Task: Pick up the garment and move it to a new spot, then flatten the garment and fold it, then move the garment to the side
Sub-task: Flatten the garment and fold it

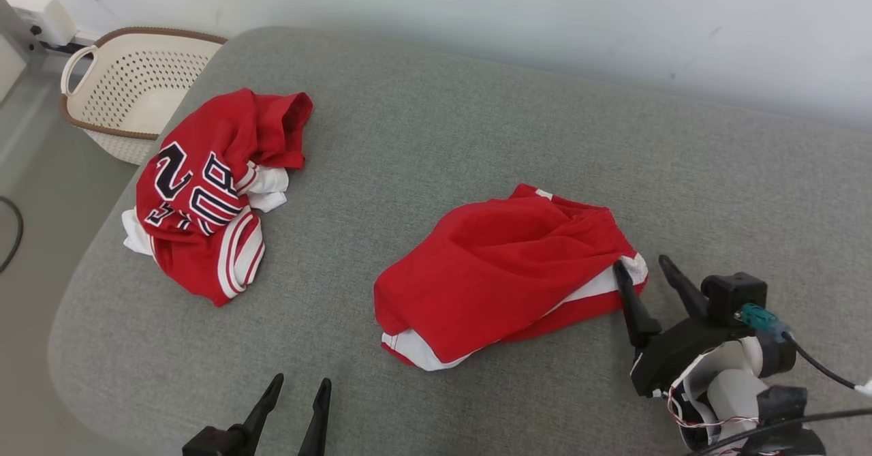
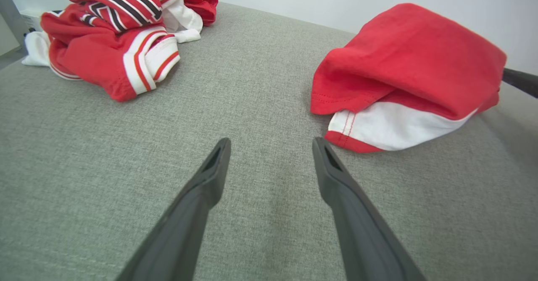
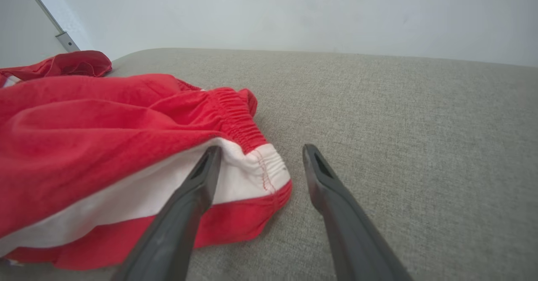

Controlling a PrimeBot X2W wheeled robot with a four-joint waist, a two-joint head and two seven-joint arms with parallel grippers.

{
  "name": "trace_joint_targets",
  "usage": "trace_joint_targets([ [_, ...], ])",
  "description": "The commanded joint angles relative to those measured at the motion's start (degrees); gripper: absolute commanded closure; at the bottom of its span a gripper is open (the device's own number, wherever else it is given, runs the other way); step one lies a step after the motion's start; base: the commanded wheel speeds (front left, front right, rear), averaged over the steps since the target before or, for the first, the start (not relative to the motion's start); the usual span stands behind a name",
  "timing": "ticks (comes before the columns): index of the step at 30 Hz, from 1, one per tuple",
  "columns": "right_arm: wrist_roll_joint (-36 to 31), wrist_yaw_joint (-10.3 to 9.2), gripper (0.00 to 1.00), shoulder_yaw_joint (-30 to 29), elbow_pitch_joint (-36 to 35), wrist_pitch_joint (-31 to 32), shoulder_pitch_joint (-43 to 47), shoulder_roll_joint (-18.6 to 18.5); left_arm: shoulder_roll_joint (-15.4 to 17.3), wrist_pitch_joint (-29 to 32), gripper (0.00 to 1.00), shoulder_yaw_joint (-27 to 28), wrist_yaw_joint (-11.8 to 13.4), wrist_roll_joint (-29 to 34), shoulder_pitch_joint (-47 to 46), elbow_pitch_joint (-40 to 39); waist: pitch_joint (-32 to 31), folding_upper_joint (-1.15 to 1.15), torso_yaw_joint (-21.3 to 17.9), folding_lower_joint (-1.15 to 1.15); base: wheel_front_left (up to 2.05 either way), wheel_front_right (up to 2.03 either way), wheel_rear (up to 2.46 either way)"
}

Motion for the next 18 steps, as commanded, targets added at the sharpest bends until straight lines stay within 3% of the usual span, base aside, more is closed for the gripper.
trace_joint_targets([
  [1,1.54,-0.02,0.00,2.06,2.84,-0.27,-1.01,-0.23,0.03,-0.27,0.00,-0.22,-0.05,-0.14,-0.21,0.56,0.28,0.00,0.57,0.00,0.00,0.00,0.00],
  [6,4.80,-0.02,0.00,5.89,6.78,-0.29,-3.65,-0.95,0.02,-0.27,0.00,-0.33,0.01,-0.46,-0.49,0.48,0.59,0.00,1.71,0.00,0.00,0.00,0.00],
  [7,5.64,-0.02,0.09,6.68,7.21,-0.29,-4.10,-1.13,0.02,-0.27,0.00,-0.25,0.04,-0.46,-0.48,0.40,0.65,0.00,1.92,0.00,0.00,0.00,0.00],
  [8,6.24,-0.02,0.63,7.24,7.19,-0.29,-4.66,-1.42,0.02,-0.27,0.00,-0.10,0.10,-0.43,-0.40,0.30,0.70,0.00,2.02,0.00,0.00,0.00,0.00],
  [9,6.75,-0.02,1.00,7.31,6.68,-0.30,-5.20,-1.78,0.02,-0.27,0.00,0.06,0.12,-0.42,-0.31,0.23,0.76,0.00,2.08,0.00,0.00,0.00,0.00],
  [18,5.02,-0.02,1.00,2.50,3.99,-0.29,-2.73,-4.82,0.01,-0.27,0.00,-0.12,0.12,-0.77,0.02,-0.32,-0.19,0.00,-1.01,0.00,0.00,0.00,0.00],
])
